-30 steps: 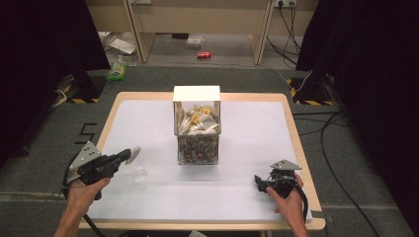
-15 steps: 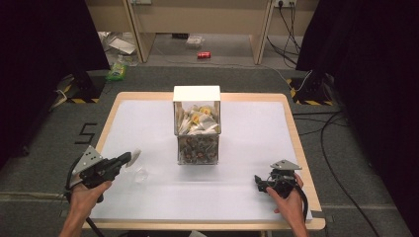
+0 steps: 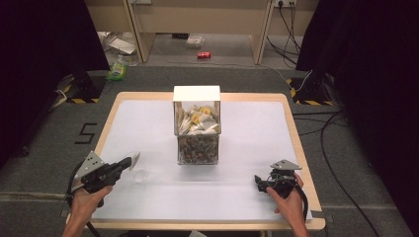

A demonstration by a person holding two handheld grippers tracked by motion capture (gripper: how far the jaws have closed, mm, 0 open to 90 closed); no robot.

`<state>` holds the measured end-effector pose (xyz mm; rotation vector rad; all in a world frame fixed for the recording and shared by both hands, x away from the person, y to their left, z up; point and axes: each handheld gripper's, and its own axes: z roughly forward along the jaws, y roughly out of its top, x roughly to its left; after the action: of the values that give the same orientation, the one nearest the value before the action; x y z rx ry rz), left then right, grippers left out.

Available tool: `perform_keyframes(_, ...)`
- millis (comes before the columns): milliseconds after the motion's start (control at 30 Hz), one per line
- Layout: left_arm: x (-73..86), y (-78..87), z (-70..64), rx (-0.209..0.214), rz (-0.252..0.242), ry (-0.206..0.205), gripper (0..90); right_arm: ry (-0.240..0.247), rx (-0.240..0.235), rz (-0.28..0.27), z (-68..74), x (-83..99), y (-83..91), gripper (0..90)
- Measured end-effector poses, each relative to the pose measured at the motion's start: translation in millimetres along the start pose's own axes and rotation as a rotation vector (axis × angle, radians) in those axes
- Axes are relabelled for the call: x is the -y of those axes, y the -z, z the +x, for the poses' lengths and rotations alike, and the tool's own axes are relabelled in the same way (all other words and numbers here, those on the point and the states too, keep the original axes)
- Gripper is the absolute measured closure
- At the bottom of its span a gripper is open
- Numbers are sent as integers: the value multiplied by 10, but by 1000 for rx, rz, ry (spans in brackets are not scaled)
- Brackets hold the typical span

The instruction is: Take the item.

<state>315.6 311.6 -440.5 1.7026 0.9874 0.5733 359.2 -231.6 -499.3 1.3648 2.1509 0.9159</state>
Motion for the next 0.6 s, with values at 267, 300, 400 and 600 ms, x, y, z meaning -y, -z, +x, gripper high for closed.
perform_keyframes(267, 19, 22, -35, 14, 7, 6, 869, -1, 0, 0, 0, 0, 0, 124)
perform_keyframes(300, 17, 25, -36, 16, 7, 6, 866, 0, 0, 0, -1, 0, -1, 124)
perform_keyframes(400, 9, 28, -36, 17, 4, 8, 851, 1, 0, 0, 0, 0, 0, 124)
perform_keyframes(600, -14, 35, -49, 21, -3, 9, 828, 2, 0, 0, 0, 0, 0, 124)
